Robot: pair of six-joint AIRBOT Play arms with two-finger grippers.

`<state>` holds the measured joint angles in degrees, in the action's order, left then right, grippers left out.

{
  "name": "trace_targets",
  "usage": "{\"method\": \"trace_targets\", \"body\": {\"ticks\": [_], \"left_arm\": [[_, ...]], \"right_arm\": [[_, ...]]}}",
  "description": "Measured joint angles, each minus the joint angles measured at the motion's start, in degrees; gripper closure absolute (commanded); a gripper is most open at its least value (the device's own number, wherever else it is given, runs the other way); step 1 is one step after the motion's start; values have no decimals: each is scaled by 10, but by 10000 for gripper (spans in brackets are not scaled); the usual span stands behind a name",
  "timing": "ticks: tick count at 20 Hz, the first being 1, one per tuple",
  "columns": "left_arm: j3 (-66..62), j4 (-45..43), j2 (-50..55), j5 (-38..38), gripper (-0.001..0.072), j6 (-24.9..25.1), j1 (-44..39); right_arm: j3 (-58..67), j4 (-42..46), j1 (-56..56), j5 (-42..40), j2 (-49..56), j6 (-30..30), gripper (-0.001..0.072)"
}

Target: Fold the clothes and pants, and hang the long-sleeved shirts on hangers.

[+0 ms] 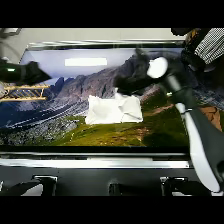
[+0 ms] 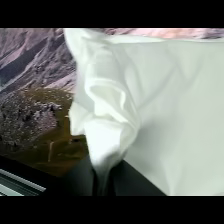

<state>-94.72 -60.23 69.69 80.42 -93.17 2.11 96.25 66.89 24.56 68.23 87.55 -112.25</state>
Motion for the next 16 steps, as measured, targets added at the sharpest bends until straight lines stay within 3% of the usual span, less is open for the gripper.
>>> {"method": "trace_targets", "body": {"ticks": [5, 16], "left_arm": [[0, -31, -42, 28, 688, -4, 59], [1, -42, -37, 34, 688, -14, 74]], "right_arm": [[0, -2, 71, -68, 75, -34, 680], [0, -38, 96, -156, 165, -53, 680]]}}
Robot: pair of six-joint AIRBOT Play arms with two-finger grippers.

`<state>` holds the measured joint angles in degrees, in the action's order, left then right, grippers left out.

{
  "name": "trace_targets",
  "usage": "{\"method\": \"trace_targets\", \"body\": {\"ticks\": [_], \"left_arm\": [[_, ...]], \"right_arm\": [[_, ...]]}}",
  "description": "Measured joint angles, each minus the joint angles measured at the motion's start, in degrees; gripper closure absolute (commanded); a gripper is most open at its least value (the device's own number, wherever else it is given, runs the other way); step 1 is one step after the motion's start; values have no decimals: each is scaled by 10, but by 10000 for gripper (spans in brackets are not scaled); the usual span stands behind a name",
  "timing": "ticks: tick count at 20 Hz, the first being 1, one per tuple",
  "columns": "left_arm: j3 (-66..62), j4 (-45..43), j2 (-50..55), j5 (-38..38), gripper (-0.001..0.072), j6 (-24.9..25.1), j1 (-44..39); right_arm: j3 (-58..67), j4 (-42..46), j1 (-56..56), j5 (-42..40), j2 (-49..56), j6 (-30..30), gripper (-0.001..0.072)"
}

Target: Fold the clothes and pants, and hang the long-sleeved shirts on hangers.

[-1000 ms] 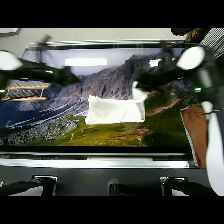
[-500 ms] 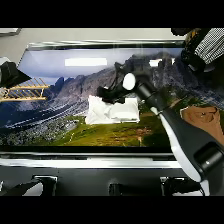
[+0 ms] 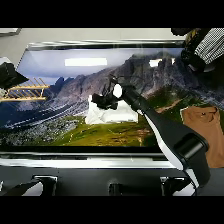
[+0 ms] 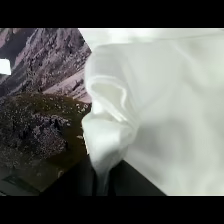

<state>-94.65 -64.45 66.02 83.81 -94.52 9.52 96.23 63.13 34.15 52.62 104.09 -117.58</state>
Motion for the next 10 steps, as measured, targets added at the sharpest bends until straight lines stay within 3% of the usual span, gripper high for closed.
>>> {"method": "trace_targets", "body": {"ticks": [1, 2, 6, 8, 9, 10], "left_arm": [[0, 0, 1, -1, 687, 0, 0], [0, 0, 1, -2, 687, 0, -1], [0, 1, 2, -2, 687, 0, -6], [0, 3, 2, -2, 687, -2, -12], [0, 4, 2, -2, 687, -2, -16], [0, 4, 2, -2, 687, -2, -19]], "right_arm": [[0, -5, 0, -10, 3, -1, 675], [0, -10, 0, -20, 5, -1, 615], [0, -27, 0, -51, 11, -3, 244], [1, -51, 0, -62, 10, 5, 189], [1, -68, 0, -62, 6, 18, 110], [1, -83, -3, -62, 0, 30, 101]]}}
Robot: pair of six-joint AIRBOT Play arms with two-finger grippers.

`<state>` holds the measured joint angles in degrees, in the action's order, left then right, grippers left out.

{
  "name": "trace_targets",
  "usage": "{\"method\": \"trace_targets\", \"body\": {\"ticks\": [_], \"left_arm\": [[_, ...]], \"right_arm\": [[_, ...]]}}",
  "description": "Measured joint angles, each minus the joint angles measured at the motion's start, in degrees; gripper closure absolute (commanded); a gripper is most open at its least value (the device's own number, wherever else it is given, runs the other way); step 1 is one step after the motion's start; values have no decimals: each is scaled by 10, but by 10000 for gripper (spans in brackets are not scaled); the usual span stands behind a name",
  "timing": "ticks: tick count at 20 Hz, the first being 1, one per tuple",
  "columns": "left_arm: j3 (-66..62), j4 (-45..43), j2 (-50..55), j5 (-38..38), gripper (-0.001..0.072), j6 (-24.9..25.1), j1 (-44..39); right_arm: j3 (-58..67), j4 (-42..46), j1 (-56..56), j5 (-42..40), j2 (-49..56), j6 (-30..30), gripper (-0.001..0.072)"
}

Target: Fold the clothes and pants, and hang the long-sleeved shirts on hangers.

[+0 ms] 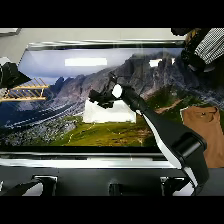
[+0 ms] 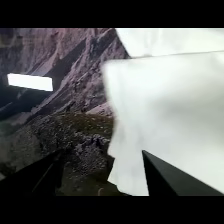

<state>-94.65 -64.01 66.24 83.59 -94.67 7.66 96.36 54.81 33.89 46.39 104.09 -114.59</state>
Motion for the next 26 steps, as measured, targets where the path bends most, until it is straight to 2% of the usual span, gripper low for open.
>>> {"method": "trace_targets", "body": {"ticks": [4, 7, 8, 10, 14, 20, 24, 26], "left_arm": [[0, 1, 0, 0, 688, 0, -7], [0, 1, -2, 1, 687, 0, -9], [0, 2, -2, 4, 687, 0, -9], [0, 1, -3, 9, 687, 0, -9], [0, 1, -3, 14, 687, 1, -9], [0, 1, -3, 15, 687, 1, -9], [0, 1, -2, 16, 687, 1, -9], [0, 1, -2, 16, 687, 1, -9]], "right_arm": [[1, -30, -53, 29, -49, 53, 100], [0, -32, -148, 107, -79, 110, 94], [-2, -31, -183, 135, -83, 130, 58], [-16, -30, -253, 185, -87, 171, 56], [-73, -31, -339, 239, -74, 237, 56], [-176, -81, -367, 235, -37, 302, 61], [-215, -123, -347, 215, -25, 334, 66], [-222, -131, -324, 201, -21, 341, 189]]}}
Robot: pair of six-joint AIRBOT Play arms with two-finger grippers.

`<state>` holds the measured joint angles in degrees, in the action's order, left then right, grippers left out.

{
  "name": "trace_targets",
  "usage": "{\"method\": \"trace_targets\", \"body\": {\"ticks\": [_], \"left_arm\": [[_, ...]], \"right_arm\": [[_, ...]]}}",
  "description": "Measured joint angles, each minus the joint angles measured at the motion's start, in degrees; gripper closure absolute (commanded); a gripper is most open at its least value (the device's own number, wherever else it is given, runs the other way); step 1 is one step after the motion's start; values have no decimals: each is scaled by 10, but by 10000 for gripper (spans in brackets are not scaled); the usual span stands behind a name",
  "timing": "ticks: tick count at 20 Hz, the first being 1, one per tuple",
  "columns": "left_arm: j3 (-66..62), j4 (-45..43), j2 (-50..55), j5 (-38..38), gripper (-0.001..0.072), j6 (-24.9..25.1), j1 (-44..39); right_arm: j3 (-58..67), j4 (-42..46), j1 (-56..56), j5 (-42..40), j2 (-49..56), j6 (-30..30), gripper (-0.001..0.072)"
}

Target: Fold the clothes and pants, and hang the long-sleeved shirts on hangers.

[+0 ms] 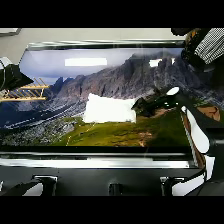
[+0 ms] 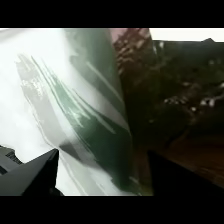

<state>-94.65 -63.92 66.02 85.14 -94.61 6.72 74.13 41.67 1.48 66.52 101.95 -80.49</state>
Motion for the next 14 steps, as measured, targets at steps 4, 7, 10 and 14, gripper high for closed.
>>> {"method": "trace_targets", "body": {"ticks": [4, 7, 10, 14], "left_arm": [[0, 0, 0, 4, 687, 0, 0], [0, 0, 0, 10, 687, 0, 0], [0, 0, 0, 13, 687, 0, 0], [0, 0, 0, 14, 687, 0, 0]], "right_arm": [[-2, -8, 28, -23, 0, 6, 682], [21, -26, 26, -21, -21, 10, 682], [75, -32, 3, -18, -47, -22, 682], [165, -34, -59, -18, -63, -81, 682]]}}
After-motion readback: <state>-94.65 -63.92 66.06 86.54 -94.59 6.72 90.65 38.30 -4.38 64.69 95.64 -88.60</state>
